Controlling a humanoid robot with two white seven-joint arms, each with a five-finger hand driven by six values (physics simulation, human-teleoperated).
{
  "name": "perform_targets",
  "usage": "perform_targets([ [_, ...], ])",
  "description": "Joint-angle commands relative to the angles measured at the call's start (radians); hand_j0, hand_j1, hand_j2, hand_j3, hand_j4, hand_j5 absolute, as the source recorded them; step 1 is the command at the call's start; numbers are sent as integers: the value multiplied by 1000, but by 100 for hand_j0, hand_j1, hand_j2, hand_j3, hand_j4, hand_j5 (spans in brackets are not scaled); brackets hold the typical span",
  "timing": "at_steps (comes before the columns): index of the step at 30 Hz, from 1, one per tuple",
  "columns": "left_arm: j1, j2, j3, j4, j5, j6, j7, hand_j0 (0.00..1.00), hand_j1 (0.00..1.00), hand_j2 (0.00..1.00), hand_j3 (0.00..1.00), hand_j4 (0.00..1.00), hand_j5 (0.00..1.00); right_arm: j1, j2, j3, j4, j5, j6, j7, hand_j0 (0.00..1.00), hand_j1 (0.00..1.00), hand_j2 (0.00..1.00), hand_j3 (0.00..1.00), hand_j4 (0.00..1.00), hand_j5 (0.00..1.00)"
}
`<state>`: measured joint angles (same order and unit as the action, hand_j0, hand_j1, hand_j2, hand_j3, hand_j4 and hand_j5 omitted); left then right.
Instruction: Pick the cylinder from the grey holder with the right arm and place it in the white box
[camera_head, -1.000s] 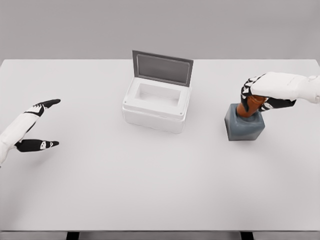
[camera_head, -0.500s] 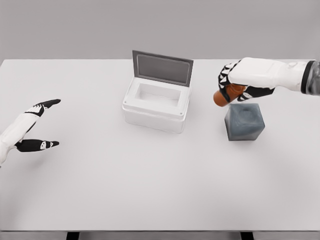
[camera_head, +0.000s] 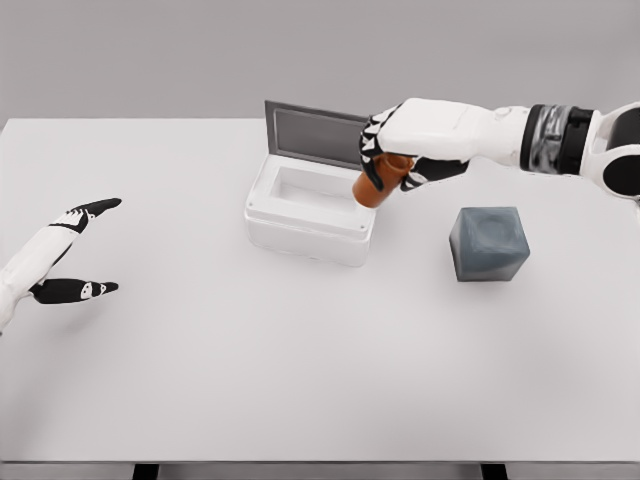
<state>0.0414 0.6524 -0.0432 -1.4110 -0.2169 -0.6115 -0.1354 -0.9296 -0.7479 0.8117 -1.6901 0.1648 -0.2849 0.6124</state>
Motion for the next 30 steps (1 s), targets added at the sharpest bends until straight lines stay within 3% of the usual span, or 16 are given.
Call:
perform_targets([
  [1, 0, 1, 0, 0, 7, 1, 0, 100, 100, 100, 100, 100, 100, -2, 33, 1, 32, 1, 4, -2, 26, 26, 26, 26, 26, 26],
  [9, 0, 1, 0, 0, 7, 1, 0, 100, 100, 100, 100, 100, 100, -34, 97, 35, 156, 42, 3, -2, 26, 26, 26, 26, 26, 26],
  [30, 0, 1, 0, 0, 7, 1, 0, 100, 100, 100, 100, 100, 100, -48, 133, 60, 175, 67, 6, -2, 29, 29, 29, 29, 29, 29],
])
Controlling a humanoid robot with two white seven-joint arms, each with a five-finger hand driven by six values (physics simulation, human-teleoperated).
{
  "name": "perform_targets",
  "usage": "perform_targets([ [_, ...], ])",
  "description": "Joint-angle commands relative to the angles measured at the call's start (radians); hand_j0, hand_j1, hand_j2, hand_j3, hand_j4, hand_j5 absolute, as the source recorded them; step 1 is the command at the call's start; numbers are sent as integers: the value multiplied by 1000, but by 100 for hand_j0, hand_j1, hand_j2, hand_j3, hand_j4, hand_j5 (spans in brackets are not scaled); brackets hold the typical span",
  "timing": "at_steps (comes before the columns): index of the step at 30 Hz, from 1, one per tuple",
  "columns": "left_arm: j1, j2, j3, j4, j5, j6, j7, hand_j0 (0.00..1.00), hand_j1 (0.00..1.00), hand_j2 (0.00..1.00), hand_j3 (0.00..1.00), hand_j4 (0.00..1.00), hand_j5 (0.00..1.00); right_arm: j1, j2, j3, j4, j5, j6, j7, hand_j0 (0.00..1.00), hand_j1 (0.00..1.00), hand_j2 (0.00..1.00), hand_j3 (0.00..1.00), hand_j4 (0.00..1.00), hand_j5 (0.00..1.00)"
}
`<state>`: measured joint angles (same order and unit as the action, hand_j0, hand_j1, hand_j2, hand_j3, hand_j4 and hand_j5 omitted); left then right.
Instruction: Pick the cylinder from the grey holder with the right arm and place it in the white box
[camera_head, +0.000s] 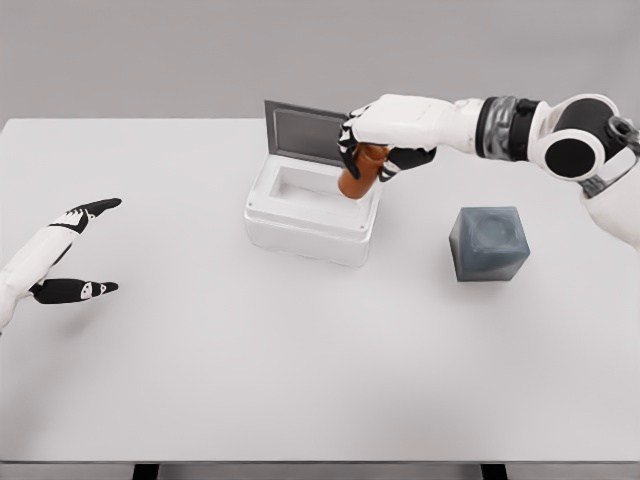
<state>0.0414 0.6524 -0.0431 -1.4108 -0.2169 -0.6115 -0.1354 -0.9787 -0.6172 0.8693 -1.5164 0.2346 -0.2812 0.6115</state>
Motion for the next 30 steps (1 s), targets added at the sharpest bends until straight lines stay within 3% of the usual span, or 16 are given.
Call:
perform_targets([
  [1, 0, 1, 0, 0, 7, 1, 0, 100, 100, 100, 100, 100, 100, 2, 4, 2, 1, -3, 2, -1, 29, 29, 29, 29, 29, 29],
  [15, 0, 1, 0, 0, 7, 1, 0, 100, 100, 100, 100, 100, 100, 0, 4, 2, -4, 25, 0, -1, 41, 41, 41, 41, 41, 41],
  [16, 0, 1, 0, 0, 7, 1, 0, 100, 100, 100, 100, 100, 100, -2, 4, 2, -7, 26, 0, -1, 45, 45, 45, 45, 45, 45],
  [17, 0, 1, 0, 0, 7, 1, 0, 100, 100, 100, 100, 100, 100, -2, 2, 2, -10, 32, -3, -1, 58, 58, 58, 58, 58, 58],
  [18, 0, 1, 0, 0, 7, 1, 0, 100, 100, 100, 100, 100, 100, -2, 2, 1, -18, 61, -7, -1, 87, 87, 87, 87, 87, 87],
  [19, 0, 1, 0, 0, 7, 1, 0, 100, 100, 100, 100, 100, 100, -2, 2, 1, -34, 91, -9, -1, 100, 100, 100, 100, 100, 100],
  [22, 0, 1, 0, 0, 7, 1, 0, 100, 100, 100, 100, 100, 100, -2, -9, -16, -97, 92, 0, -1, 100, 100, 100, 100, 100, 100],
  [23, 0, 1, 0, 0, 7, 1, 0, 100, 100, 100, 100, 100, 100, -3, -15, -39, -120, 94, -1, -1, 100, 100, 100, 100, 100, 100],
  [26, 0, 1, 0, 0, 7, 1, 0, 100, 100, 100, 100, 100, 100, 12, -84, -219, -234, 88, -16, -1, 100, 100, 100, 100, 100, 100],
  [30, -2, 4, 20, -2, 8, 1, -4, 100, 100, 100, 100, 100, 100, 97, -187, -427, -237, 29, -98, -1, 100, 100, 100, 100, 100, 100],
])
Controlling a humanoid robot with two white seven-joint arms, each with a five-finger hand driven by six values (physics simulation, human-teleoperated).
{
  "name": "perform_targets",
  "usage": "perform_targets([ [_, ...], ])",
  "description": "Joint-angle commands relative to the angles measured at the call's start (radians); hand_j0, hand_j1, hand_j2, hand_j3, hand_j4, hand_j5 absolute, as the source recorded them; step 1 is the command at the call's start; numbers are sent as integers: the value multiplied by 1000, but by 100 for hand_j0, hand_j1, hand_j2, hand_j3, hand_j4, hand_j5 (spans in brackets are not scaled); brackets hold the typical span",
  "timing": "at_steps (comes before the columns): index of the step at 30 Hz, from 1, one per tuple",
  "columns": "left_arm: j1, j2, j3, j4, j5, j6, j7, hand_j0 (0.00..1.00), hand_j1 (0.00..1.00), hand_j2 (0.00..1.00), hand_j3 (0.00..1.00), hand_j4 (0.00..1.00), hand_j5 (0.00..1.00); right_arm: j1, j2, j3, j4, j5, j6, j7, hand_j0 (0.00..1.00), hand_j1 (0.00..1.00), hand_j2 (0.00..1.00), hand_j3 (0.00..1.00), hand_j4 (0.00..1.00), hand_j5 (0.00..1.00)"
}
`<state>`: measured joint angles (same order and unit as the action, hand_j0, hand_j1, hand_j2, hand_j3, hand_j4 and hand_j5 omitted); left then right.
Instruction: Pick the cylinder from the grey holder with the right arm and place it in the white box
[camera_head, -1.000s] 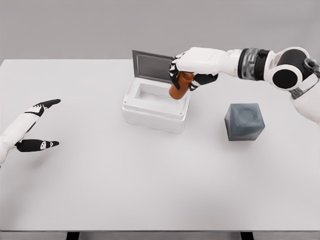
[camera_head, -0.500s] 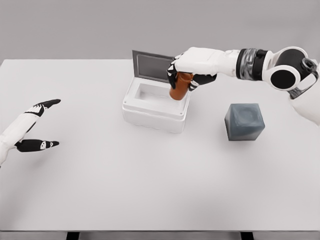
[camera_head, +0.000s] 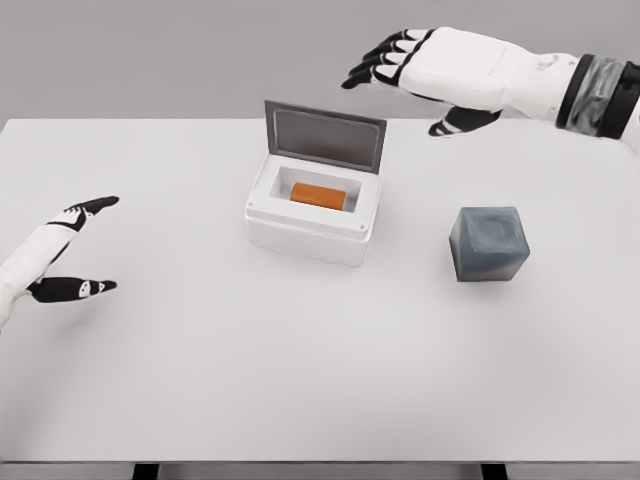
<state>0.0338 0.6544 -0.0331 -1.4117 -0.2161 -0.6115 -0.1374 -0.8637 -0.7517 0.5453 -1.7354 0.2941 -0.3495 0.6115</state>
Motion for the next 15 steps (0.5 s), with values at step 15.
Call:
perform_targets([
  [15, -491, 165, -389, 23, 346, 1, -369, 100, 100, 100, 100, 100, 100, 259, -155, -177, -10, -52, -60, -1, 100, 100, 100, 100, 100, 100],
])
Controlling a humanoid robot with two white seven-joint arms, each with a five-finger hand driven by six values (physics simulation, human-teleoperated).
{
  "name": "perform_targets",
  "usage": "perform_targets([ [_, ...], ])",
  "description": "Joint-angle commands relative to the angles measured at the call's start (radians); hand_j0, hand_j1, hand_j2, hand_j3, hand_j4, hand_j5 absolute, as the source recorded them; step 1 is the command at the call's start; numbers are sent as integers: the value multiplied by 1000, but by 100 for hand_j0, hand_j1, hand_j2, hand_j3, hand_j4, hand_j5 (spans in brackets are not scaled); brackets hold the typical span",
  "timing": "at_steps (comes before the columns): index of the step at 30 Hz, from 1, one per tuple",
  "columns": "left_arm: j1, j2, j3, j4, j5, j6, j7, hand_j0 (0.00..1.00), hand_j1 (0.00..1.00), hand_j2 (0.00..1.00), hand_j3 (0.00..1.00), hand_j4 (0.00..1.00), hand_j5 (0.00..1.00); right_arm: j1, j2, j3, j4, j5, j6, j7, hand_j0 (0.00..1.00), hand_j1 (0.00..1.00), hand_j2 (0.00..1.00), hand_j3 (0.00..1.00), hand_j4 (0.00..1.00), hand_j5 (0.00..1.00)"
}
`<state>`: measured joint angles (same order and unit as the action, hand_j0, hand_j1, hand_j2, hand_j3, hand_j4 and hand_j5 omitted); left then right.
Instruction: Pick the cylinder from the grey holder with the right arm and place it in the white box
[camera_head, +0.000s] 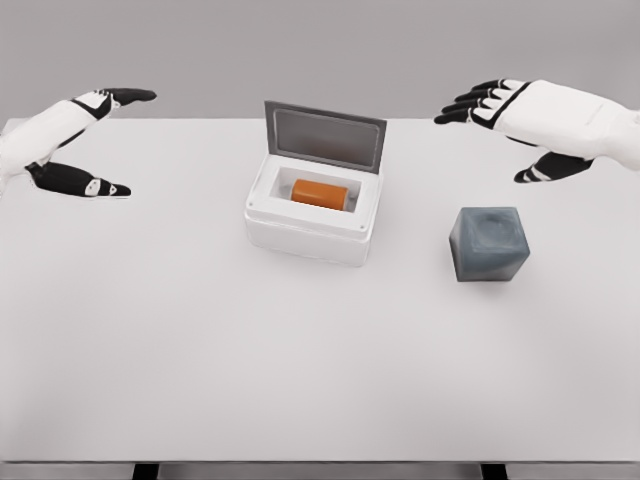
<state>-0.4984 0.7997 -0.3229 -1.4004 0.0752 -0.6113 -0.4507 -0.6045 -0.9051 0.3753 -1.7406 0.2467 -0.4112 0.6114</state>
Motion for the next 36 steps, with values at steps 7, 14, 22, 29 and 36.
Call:
perform_targets([
  [7, -170, -28, -248, 153, 133, 0, -137, 100, 100, 100, 100, 100, 100, 31, 54, -27, -7, -4, 2, -1, 100, 100, 100, 100, 100, 100],
  [14, -341, -114, -358, 363, 259, 0, -160, 100, 100, 100, 100, 100, 100, 38, 46, -38, -10, -3, 0, -1, 100, 100, 100, 100, 100, 100],
  [22, -451, -232, -392, 442, 354, 173, -160, 100, 100, 100, 100, 100, 100, 52, 43, -49, -11, -3, 2, -1, 100, 100, 100, 100, 100, 100],
  [29, -516, -320, -452, 589, 394, 271, -160, 100, 100, 100, 100, 100, 100, 51, 40, -49, -13, -1, 2, -1, 100, 100, 100, 100, 100, 100],
  [36, -522, -369, -469, 595, 394, 400, -160, 100, 100, 100, 100, 100, 100, 54, 25, -47, -13, -3, 0, -1, 100, 100, 100, 100, 100, 100],
])
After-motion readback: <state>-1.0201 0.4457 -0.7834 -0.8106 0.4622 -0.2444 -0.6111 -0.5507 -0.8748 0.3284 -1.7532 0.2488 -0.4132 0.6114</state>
